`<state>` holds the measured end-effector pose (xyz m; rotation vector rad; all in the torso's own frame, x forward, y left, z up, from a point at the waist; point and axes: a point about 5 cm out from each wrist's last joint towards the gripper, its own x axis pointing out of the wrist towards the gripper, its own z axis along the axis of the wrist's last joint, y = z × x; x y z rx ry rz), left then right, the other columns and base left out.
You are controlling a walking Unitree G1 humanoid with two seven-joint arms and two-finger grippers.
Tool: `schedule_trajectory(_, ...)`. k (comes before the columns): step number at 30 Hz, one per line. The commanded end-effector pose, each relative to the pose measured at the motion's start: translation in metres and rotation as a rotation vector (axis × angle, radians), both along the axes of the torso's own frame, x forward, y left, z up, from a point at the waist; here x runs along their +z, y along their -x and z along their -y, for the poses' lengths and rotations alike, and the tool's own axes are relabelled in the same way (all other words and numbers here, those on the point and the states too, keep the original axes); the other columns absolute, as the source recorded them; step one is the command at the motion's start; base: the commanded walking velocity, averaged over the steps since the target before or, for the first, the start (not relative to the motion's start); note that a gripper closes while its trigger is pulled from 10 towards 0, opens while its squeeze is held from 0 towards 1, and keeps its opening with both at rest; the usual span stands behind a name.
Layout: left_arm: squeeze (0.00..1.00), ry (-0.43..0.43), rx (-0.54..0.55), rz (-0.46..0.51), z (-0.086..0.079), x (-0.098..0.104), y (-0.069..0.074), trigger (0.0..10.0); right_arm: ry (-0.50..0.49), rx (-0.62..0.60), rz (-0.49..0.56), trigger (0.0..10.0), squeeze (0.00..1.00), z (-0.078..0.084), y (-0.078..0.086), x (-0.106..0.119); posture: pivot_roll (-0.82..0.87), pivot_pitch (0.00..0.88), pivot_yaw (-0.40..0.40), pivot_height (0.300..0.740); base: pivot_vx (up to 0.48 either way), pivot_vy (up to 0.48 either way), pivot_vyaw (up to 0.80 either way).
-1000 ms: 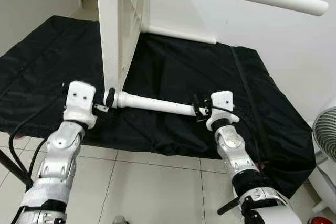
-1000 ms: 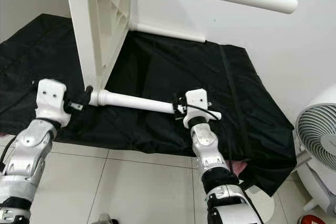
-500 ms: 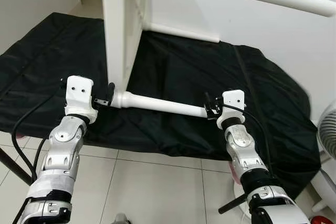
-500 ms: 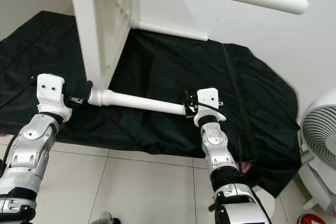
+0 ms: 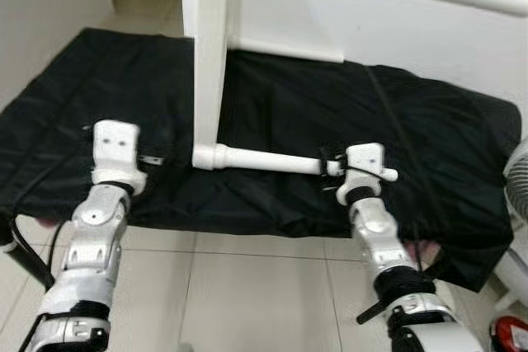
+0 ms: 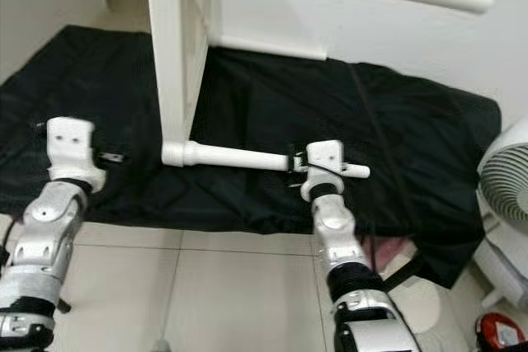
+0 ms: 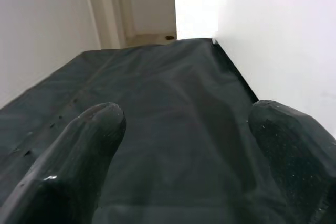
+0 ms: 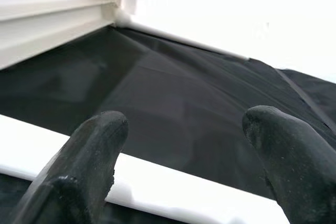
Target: Building children table
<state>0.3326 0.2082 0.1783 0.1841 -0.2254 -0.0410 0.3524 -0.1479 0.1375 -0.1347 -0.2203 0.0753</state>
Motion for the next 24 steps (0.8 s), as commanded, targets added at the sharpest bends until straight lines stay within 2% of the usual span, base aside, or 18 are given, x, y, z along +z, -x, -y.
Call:
schedule_trajectory(1,0.00,-0.028,-0.045,0.001,0.013,-0.002,0.000,10.0,0.000,-0.032,-0.008,10.0,0.00,0.011,0.001,-0.002,0.13,0.063,-0.076,0.740,0.000,0.000,0.00)
schedule_trajectory(6,0.00,-0.055,-0.080,-0.010,0.023,-0.007,0.001,10.0,-0.009,-0.035,-0.015,10.0,0.00,0.012,0.001,-0.003,0.12,0.061,-0.083,0.740,0.000,0.000,0.00)
schedule_trajectory(11,0.00,-0.039,-0.093,-0.010,0.025,-0.005,0.003,10.0,-0.006,-0.042,-0.015,10.0,0.00,0.015,0.001,-0.001,0.11,0.057,-0.084,0.740,0.000,0.000,0.00)
schedule_trajectory(13,0.00,-0.071,-0.156,-0.011,0.030,-0.005,0.010,10.0,-0.019,-0.060,-0.020,10.0,0.00,0.018,0.001,-0.001,0.11,0.053,-0.080,0.740,0.000,0.000,0.00)
schedule_trajectory(17,0.00,-0.090,-0.203,-0.023,0.032,-0.006,0.016,10.0,-0.011,-0.061,-0.002,10.0,0.00,0.019,0.003,0.001,0.12,0.051,-0.078,0.740,0.000,0.000,0.00)
schedule_trajectory(24,0.00,-0.077,-0.210,-0.060,0.036,-0.003,0.017,10.0,0.041,0.052,-0.004,10.0,0.00,0.008,0.010,-0.002,0.12,0.058,-0.027,0.740,0.000,0.000,0.00)
